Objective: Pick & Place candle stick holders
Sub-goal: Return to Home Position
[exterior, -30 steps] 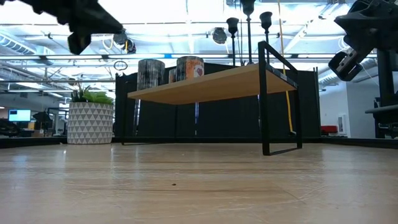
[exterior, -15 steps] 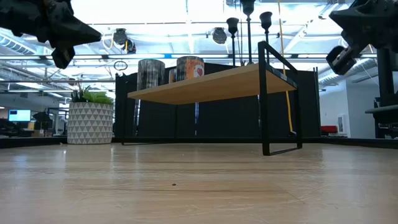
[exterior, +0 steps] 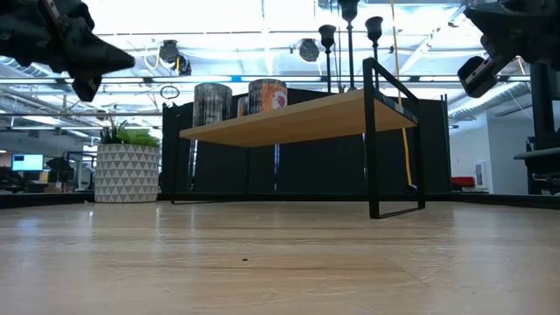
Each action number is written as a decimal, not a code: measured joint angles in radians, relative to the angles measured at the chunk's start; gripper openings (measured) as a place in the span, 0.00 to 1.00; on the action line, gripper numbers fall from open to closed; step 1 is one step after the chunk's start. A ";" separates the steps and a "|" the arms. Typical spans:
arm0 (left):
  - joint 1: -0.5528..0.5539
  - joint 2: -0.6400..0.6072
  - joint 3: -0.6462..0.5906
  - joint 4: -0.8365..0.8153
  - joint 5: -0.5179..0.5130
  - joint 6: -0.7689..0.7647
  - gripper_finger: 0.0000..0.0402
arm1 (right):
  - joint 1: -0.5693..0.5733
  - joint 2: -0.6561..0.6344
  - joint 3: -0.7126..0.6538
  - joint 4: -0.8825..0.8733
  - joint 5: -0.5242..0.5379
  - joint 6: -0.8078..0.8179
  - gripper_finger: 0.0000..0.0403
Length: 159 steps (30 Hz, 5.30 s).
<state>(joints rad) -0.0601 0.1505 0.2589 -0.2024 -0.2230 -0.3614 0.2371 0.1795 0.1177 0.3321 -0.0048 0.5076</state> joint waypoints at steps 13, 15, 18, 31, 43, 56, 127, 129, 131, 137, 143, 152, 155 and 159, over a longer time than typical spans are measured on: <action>0.054 -0.035 -0.192 0.200 0.066 -0.083 0.08 | 0.000 0.000 0.000 -0.015 -0.001 -0.069 0.00; 0.053 -0.035 -0.220 0.213 0.066 -0.098 0.08 | 0.000 0.000 0.000 -0.017 0.000 -0.112 0.00; 0.053 -0.035 -0.228 0.205 0.073 -0.104 0.08 | 0.000 0.000 0.000 -0.036 0.000 -0.123 0.00; 0.053 -0.034 -0.227 0.193 0.074 0.053 0.08 | 0.000 -0.100 0.024 -0.150 -0.156 -0.122 0.00; 0.053 -0.033 -0.227 0.189 0.073 0.106 0.08 | 0.000 -0.144 0.012 -0.332 0.090 -0.194 0.00; 0.053 -0.033 -0.227 0.188 0.066 0.126 0.08 | 0.000 -0.158 0.011 -0.383 0.161 -0.306 0.00; 0.053 -0.033 -0.228 0.236 0.065 0.114 0.08 | 0.000 -0.158 0.011 -0.382 0.161 -0.277 0.00; 0.053 -0.033 -0.228 0.236 0.065 0.114 0.08 | 0.000 -0.158 0.011 -0.382 0.161 -0.277 0.00; 0.053 -0.033 -0.228 0.236 0.065 0.114 0.08 | 0.000 -0.158 0.011 -0.382 0.161 -0.277 0.00; 0.053 -0.033 -0.228 0.236 0.065 0.114 0.08 | 0.000 -0.158 0.011 -0.382 0.161 -0.277 0.00; 0.053 -0.033 -0.228 0.236 0.065 0.114 0.08 | 0.000 -0.158 0.011 -0.382 0.161 -0.277 0.00; 0.053 -0.033 -0.228 0.236 0.065 0.114 0.08 | 0.000 -0.158 0.011 -0.382 0.161 -0.277 0.00; 0.053 -0.033 -0.228 0.236 0.065 0.114 0.08 | 0.000 -0.158 0.011 -0.382 0.161 -0.277 0.00; 0.053 -0.033 -0.228 0.236 0.065 0.114 0.08 | 0.000 -0.158 0.011 -0.382 0.161 -0.277 0.00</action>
<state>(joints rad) -0.0071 0.1177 0.0311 0.0334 -0.1577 -0.2470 0.2372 0.0219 0.1287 -0.0498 0.1561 0.2306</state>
